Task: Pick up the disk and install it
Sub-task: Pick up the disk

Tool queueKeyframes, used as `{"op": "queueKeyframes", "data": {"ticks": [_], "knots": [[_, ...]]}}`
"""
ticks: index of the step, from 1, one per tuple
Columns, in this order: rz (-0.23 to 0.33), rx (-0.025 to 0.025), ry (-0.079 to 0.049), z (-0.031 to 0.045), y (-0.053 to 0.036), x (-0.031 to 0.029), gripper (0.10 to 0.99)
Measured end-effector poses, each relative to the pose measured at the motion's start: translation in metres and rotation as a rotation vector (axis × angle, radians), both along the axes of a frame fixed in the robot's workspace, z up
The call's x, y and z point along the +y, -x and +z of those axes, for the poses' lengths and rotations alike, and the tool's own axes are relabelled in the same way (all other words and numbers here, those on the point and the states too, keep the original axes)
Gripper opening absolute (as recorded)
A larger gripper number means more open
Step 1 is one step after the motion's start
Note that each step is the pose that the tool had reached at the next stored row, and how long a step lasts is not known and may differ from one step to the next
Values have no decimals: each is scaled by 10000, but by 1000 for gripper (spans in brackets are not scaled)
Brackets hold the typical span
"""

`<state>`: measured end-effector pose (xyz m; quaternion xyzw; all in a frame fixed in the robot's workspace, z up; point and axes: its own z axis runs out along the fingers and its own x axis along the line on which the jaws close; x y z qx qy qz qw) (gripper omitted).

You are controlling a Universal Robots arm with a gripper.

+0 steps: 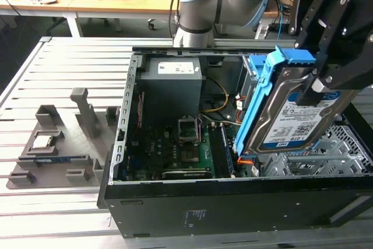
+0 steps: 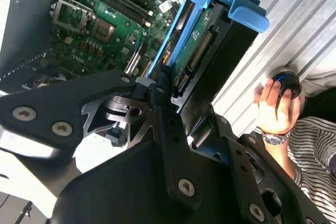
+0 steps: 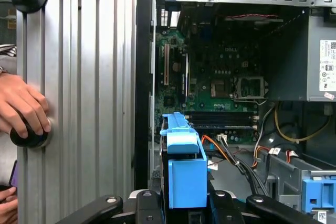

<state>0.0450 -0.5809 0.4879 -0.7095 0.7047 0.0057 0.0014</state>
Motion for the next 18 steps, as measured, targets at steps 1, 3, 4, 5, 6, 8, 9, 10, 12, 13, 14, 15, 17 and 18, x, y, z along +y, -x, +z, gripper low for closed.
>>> {"op": "queueKeyframes", "data": {"ticks": [1,3,4,5,6,8,9,10,12,13,14,15,17,18], "knots": [[1,4,0,0,-33,0,365],[2,14,1,-1,-102,0,365],[1,21,0,-2,-143,0,365],[-1,29,1,-3,-194,0,365],[1,34,0,-3,-228,0,365],[1,46,0,-5,-297,0,365],[1,50,0,-5,-326,0,365],[1,57,0,-7,-376,0,365],[2,67,0,-10,-437,0,365],[1,71,-2,-13,-458,0,365],[0,73,-1,-17,-478,0,365],[-2,76,-1,-19,-495,0,365],[-51,83,2,-31,-544,1,365],[-248,86,0,-50,-548,2,365]]}}
